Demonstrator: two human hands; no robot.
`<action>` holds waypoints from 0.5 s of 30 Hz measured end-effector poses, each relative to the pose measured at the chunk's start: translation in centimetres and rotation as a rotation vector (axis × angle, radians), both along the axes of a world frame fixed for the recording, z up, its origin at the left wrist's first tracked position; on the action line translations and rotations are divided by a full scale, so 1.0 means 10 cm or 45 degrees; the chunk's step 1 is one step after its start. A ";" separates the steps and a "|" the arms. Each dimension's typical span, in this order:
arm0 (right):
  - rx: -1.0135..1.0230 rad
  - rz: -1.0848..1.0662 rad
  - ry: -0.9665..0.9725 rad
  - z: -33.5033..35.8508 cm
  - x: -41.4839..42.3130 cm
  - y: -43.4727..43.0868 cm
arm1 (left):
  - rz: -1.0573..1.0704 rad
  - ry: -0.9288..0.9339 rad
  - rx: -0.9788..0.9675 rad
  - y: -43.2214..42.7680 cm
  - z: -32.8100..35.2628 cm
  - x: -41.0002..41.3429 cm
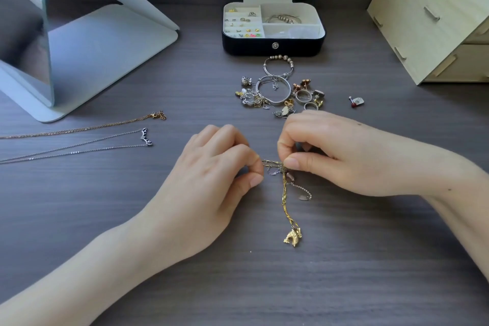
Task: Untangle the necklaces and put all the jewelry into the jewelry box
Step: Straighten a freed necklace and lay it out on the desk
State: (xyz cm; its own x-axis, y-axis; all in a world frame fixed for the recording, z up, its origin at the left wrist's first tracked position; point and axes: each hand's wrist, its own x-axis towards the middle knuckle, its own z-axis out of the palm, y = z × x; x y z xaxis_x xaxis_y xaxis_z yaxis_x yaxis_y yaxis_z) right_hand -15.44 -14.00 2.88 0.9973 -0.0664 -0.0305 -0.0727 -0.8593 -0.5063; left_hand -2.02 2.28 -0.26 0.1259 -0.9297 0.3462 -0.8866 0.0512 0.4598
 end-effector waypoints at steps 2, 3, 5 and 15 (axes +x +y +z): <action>0.018 0.012 0.003 0.01 0.00 0.01 | -0.009 -0.006 -0.018 -0.01 0.02 -0.02; 0.026 0.019 0.002 0.02 0.00 0.02 | -0.021 0.006 -0.023 -0.01 0.03 -0.03; 0.040 0.027 -0.006 0.02 -0.01 0.03 | -0.049 0.063 -0.018 -0.02 0.04 -0.05; 0.210 0.004 -0.016 0.08 -0.01 0.04 | -0.042 0.384 0.046 -0.03 0.07 -0.10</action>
